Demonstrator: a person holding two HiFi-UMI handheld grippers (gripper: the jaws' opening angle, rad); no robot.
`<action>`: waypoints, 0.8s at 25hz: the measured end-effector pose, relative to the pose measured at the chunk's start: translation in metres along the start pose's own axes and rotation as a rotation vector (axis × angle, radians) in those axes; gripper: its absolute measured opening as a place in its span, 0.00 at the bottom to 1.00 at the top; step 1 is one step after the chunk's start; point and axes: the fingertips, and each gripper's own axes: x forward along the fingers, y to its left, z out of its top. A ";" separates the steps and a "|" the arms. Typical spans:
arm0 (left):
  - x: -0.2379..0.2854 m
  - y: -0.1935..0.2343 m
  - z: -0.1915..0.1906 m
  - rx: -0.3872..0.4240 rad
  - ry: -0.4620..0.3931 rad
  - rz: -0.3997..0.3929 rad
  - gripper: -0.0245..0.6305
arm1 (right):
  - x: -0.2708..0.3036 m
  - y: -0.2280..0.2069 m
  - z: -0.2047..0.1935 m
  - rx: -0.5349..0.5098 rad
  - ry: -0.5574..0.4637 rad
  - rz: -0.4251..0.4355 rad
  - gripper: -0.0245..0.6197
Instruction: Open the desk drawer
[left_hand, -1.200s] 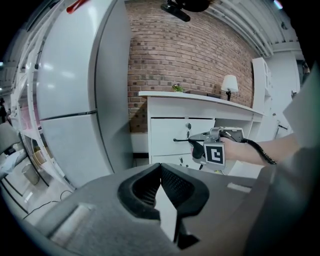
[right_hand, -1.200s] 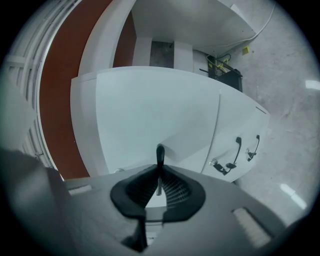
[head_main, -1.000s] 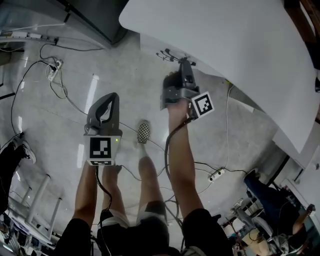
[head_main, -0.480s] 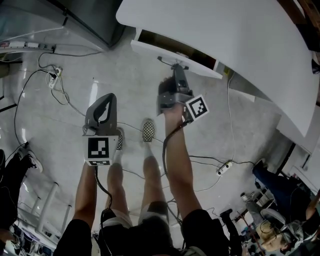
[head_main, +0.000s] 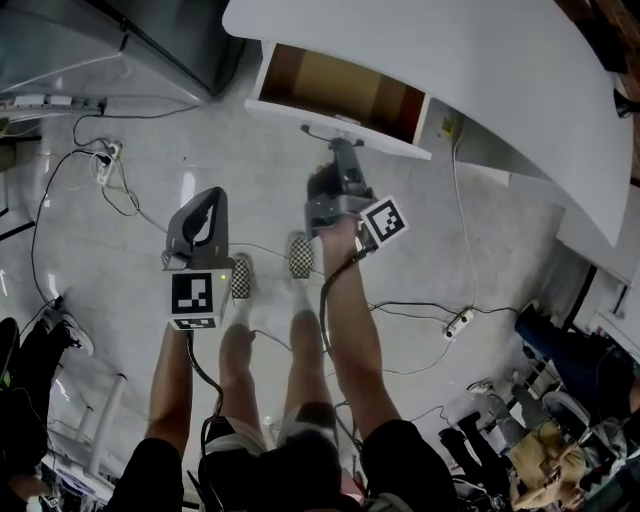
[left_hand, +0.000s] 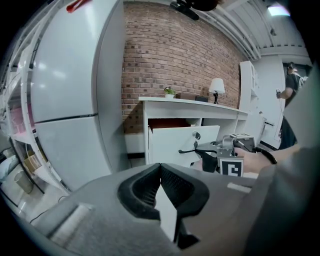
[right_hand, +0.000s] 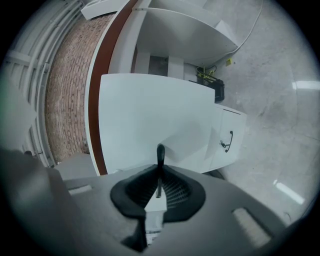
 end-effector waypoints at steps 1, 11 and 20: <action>-0.002 0.000 -0.001 0.000 -0.001 -0.002 0.05 | -0.004 -0.001 -0.002 0.002 -0.002 -0.003 0.07; -0.024 -0.008 -0.011 -0.013 0.023 -0.026 0.05 | -0.041 -0.010 -0.017 0.021 -0.013 -0.034 0.08; -0.045 -0.006 -0.029 -0.016 0.027 -0.033 0.05 | -0.074 -0.022 -0.037 0.031 -0.018 -0.057 0.08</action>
